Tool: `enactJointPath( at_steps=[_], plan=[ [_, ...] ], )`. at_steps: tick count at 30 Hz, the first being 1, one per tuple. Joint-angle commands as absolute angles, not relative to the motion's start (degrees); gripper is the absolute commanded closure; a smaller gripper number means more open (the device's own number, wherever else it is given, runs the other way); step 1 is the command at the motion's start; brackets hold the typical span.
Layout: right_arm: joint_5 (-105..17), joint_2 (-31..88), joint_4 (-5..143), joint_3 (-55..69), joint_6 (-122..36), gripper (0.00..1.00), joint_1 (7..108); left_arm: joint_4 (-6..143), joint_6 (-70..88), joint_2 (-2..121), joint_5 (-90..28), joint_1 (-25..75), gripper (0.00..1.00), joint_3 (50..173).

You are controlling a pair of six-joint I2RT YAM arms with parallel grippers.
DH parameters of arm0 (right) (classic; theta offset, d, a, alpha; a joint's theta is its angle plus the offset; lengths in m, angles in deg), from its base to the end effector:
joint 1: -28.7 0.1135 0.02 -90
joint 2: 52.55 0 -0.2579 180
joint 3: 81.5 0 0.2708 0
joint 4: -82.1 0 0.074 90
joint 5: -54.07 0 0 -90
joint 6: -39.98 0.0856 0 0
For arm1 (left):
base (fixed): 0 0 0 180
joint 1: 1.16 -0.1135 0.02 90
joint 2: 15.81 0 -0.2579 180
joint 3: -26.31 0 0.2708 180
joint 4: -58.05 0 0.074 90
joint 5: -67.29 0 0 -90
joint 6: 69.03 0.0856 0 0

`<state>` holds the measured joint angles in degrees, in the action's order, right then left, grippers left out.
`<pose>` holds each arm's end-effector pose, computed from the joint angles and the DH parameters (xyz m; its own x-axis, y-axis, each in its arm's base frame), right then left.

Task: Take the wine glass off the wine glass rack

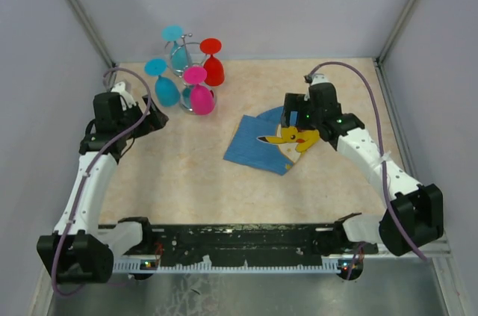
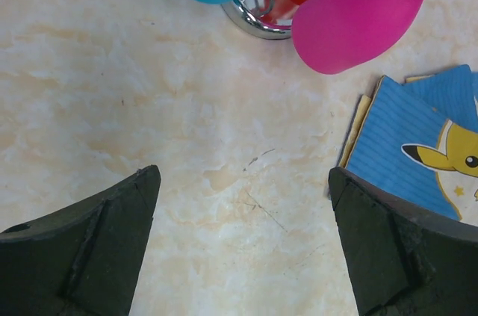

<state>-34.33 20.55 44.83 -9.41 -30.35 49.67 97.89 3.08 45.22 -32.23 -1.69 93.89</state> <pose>0.3193 0.1198 0.2566 -0.6582 0.1081 -0.7450 -0.1229 0.9610 0.2479 0.2967 -0.0114 0.2831 -0.5620 -0.3082 -0.7676 -0.0457 0.9382 -0.3432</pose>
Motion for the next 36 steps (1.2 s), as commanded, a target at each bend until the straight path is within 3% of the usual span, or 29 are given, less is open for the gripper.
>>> enactJointPath(
  at_steps=[1, 11, 15, 19, 25, 36],
  plan=[
    [-32.9, 17.6, 46.7, -8.1, -29.7, 0.01, 49.8, 98.6, 5.0, 42.6, -30.2, -1.2, 0.00, 95.1],
    [-37.0, 21.7, 47.6, -10.5, -27.3, 0.01, 48.9, 101.4, 7.0, 40.0, -24.7, 0.3, 0.00, 97.5],
    [-44.7, 31.5, 45.9, -6.2, -29.2, 0.01, 48.6, 100.8, 6.5, 39.9, -25.9, 0.4, 0.00, 96.3],
    [-39.7, 40.1, 42.2, -3.4, -31.0, 0.01, 50.1, 100.9, 6.6, 39.9, -26.4, 0.4, 0.00, 95.4],
    [-42.9, 49.7, 44.7, 0.4, -33.3, 0.01, 52.9, 100.0, 5.9, 40.0, -27.8, 0.5, 0.00, 94.5],
    [-25.8, 66.7, 31.9, 13.1, -32.2, 0.01, 51.3, 100.1, 7.3, 38.7, -26.7, 0.5, 0.00, 94.8]
  ],
)
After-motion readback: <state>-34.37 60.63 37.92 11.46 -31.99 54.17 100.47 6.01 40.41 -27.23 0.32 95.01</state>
